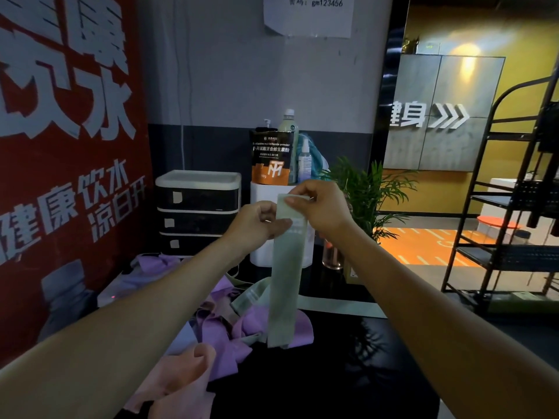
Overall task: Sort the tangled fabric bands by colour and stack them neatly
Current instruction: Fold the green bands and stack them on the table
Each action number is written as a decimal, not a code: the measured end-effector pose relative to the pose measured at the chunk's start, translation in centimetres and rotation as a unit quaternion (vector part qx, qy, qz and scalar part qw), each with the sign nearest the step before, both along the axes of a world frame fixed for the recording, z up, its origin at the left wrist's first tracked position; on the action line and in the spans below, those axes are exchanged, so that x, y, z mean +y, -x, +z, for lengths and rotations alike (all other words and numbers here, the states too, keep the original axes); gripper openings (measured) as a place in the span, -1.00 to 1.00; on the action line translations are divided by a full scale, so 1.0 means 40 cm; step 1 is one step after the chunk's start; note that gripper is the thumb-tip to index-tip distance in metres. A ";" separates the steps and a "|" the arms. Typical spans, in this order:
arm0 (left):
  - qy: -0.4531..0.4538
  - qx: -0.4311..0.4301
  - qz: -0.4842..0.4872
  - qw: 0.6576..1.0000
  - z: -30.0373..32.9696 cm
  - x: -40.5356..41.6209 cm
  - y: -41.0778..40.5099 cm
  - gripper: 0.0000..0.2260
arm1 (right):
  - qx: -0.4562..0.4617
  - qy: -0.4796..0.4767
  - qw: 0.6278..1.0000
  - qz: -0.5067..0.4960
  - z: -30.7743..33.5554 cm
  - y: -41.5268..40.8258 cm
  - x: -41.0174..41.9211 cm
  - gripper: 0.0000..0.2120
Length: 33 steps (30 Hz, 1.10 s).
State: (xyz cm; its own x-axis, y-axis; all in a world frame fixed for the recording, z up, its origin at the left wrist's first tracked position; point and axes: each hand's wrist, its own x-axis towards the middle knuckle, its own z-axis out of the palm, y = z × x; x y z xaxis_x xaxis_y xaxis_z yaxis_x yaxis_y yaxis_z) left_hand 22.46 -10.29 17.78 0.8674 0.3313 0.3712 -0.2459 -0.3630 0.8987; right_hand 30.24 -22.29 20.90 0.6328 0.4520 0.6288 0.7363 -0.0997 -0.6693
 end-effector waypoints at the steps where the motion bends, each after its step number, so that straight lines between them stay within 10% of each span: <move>1: 0.011 0.010 -0.006 1.000 -0.009 -0.004 -0.006 -0.80 | 0.015 -0.017 1.000 -0.007 0.000 -0.005 0.000 -0.97; 8: -0.085 0.118 -0.036 0.989 -0.134 -0.025 -0.060 -0.59 | 0.163 -0.161 0.967 -0.114 -0.044 -0.103 -0.051 -0.94; 17: -0.229 0.281 -0.004 0.932 -0.222 0.053 -0.115 -0.92 | 0.275 -0.203 0.909 -0.240 -0.206 -0.271 -0.214 -0.92; 26: 0.073 0.284 0.094 0.951 -0.316 0.070 -0.246 -0.95 | 0.386 -0.130 0.873 -0.267 -0.436 -0.415 -0.349 -0.90; 33: 0.019 0.224 0.171 0.959 -0.436 0.039 -0.374 -0.80 | 0.307 0.039 0.891 -0.332 -0.546 -0.491 -0.396 -0.91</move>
